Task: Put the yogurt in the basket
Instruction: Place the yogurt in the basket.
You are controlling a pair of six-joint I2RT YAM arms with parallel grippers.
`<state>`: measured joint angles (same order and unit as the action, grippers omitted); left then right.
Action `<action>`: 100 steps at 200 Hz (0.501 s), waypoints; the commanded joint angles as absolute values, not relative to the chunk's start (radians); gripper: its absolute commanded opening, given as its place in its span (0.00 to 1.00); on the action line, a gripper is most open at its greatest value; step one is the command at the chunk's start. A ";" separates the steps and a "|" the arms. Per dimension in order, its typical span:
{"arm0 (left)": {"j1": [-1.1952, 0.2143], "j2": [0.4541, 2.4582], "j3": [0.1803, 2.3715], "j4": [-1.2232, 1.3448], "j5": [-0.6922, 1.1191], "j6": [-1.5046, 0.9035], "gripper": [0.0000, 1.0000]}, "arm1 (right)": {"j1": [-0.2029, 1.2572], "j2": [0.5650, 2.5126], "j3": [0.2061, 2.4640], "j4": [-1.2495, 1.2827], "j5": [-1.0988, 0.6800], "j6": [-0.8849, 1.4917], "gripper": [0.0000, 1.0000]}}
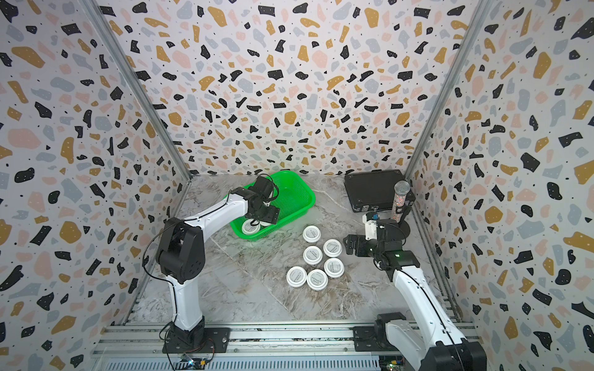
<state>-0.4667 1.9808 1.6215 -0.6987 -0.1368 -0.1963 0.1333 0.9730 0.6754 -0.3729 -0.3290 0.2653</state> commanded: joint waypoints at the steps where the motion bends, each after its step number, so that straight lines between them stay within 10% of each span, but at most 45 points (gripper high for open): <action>1: -0.463 1.930 1.669 -0.730 -0.146 -0.183 0.90 | 0.138 1.010 0.737 -0.365 -0.423 0.266 1.00; 100: -0.437 1.588 1.461 -0.648 -0.173 -0.233 0.94 | 0.175 1.593 1.219 -0.384 -0.752 0.254 0.80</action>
